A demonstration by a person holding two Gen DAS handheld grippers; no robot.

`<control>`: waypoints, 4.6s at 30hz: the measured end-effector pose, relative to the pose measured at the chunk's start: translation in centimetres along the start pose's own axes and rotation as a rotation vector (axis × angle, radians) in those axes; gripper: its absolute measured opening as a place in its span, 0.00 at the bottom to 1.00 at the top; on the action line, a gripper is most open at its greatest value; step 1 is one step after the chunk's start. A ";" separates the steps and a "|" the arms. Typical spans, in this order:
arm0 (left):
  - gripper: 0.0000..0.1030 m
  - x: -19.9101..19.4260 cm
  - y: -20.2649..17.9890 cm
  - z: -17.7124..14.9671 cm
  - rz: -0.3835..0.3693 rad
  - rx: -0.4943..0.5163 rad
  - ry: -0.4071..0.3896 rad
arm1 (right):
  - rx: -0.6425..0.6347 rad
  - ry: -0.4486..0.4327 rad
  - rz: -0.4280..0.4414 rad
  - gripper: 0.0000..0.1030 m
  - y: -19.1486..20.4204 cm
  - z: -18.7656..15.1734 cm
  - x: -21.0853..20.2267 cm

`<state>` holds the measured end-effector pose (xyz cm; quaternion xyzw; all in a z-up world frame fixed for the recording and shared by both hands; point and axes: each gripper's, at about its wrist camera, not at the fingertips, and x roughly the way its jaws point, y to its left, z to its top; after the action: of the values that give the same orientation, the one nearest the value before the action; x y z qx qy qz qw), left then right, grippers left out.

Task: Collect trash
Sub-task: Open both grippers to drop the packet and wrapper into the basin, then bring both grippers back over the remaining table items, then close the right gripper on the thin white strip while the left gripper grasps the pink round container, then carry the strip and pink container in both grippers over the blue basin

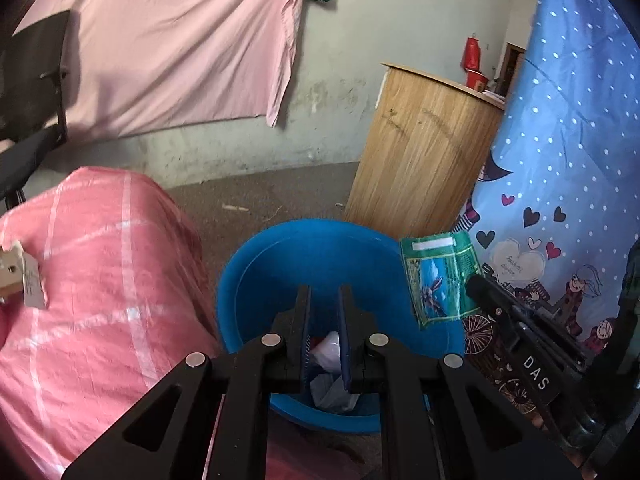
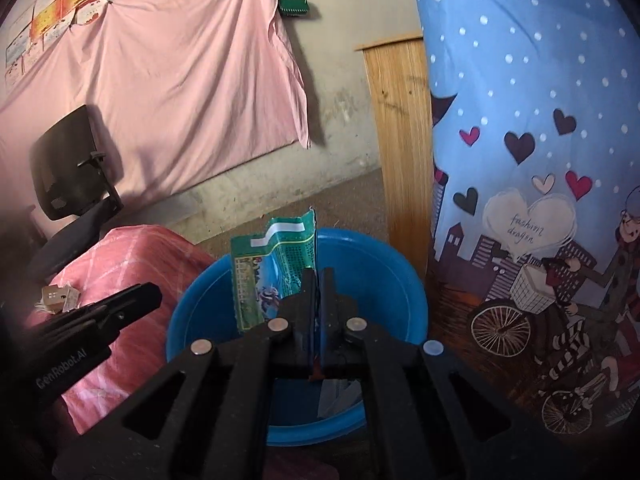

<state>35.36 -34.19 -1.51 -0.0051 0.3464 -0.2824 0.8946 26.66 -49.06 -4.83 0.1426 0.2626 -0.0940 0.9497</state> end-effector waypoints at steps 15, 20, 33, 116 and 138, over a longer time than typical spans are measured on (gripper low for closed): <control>0.52 -7.3 4.7 -0.6 0.121 -0.109 -0.189 | -0.050 -0.157 0.103 0.75 2.6 1.0 -2.6; 0.84 -11.2 6.6 -1.0 0.235 -0.125 -0.291 | -0.068 -0.248 0.171 0.94 5.0 1.4 -4.2; 0.98 -20.6 13.0 -4.8 0.459 -0.162 -0.496 | -0.172 -0.390 0.303 1.00 12.8 0.7 -6.0; 0.50 -11.7 21.1 -8.0 0.349 -0.154 -0.043 | -0.399 0.202 0.550 0.13 23.0 -2.4 4.9; 0.51 -16.8 6.8 -0.4 0.273 -0.041 -0.436 | -0.206 -0.338 0.404 0.13 11.9 1.9 -6.0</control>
<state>28.45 -19.81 7.18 -0.0374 0.1482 -0.1442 0.9777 25.55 -37.81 2.50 0.0770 0.0747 0.1020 0.9890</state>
